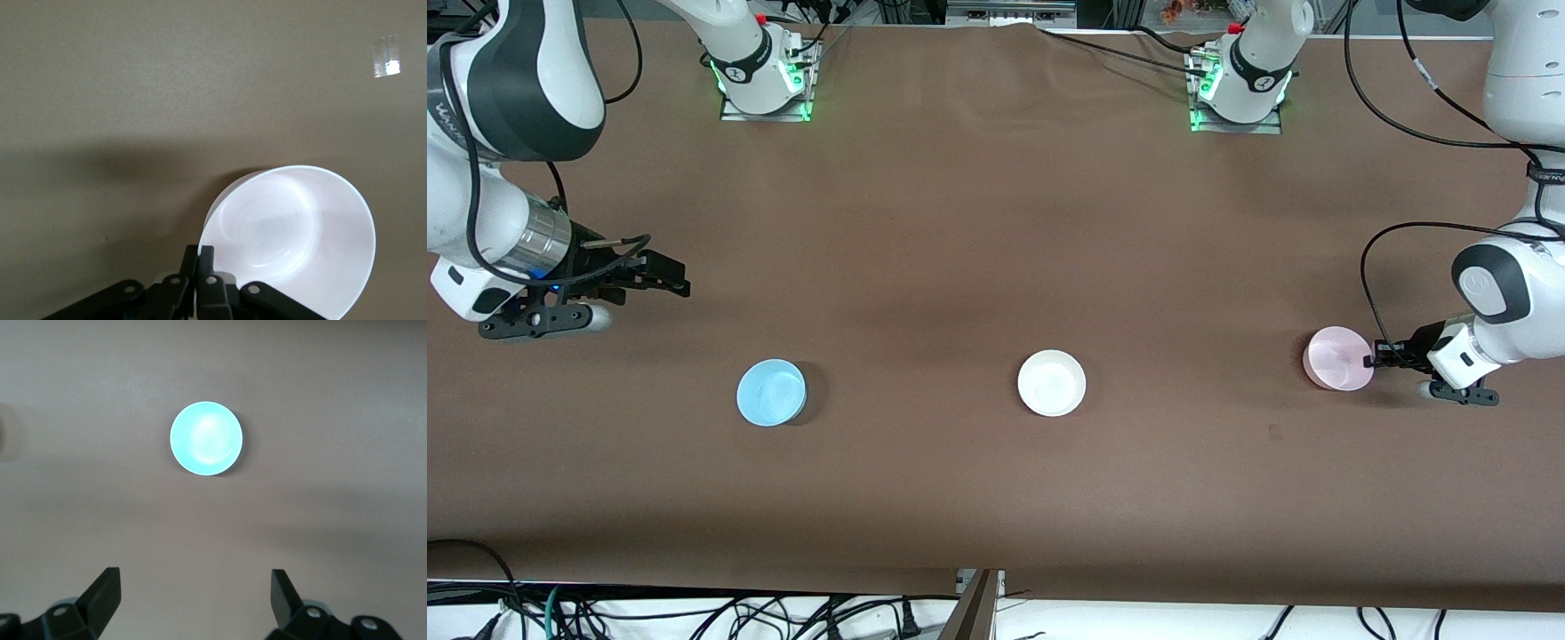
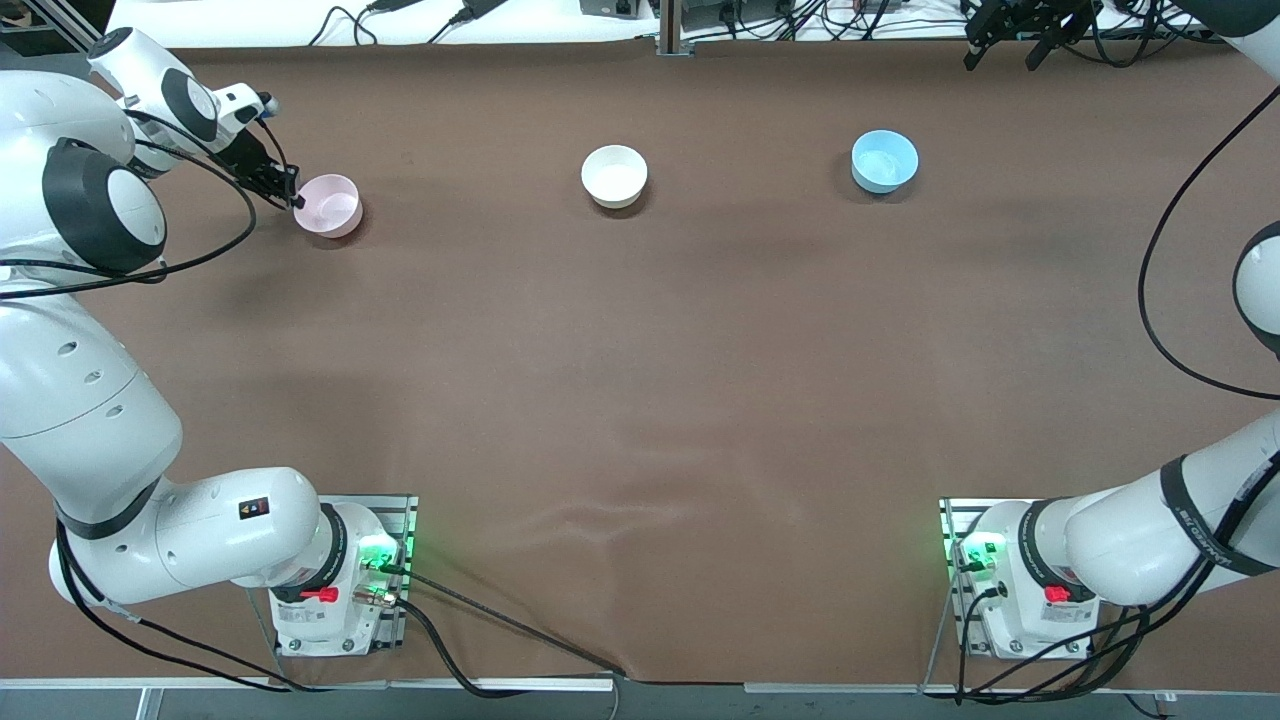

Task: Stack pink and blue bowls on white bowl
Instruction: 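Carry the pink bowl with the left gripper while the right gripper reaches the blue bowl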

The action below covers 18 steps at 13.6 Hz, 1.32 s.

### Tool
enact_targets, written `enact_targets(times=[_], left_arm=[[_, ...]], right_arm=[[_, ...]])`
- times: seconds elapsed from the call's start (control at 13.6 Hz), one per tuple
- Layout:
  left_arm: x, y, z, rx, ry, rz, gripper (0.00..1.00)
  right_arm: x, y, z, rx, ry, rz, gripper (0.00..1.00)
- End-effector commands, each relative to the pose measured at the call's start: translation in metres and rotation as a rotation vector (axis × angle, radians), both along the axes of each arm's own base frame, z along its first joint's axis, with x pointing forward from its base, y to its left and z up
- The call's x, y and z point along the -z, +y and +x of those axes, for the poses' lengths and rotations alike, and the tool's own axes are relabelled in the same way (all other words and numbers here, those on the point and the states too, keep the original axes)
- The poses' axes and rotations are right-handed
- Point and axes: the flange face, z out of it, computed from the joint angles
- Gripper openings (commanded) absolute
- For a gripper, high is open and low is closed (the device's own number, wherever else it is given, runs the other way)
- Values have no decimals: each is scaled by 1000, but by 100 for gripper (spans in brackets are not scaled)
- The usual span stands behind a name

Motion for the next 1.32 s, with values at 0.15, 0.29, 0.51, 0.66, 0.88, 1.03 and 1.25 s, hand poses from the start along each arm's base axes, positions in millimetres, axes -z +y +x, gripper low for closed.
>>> enact_targets(times=[0.15,0.29,0.51,0.66,0.88,1.03,1.25], left_arm=[[-82,-81,42,0,42,-87,0],[-103,-144,56,-4,43,-94,0],[-124,-257,64,-105,82,-100,0],[-119,-322,60,-157,115,-94,0],[-115,-387,56,-178,89,-96,0],[-109,-424,50,-214,72,-95,0],[-97,-470,51,-229,45,-107,0]], right_arm=[[60,-9,25,-36,31,-48,99],[115,-21,41,-42,60,-101,99],[158,-35,74,-68,22,-117,98],[193,-26,79,-37,40,-74,95],[221,-4,84,-23,14,-47,88],[236,11,84,-19,11,-52,88],[257,5,89,-20,-34,-61,88]])
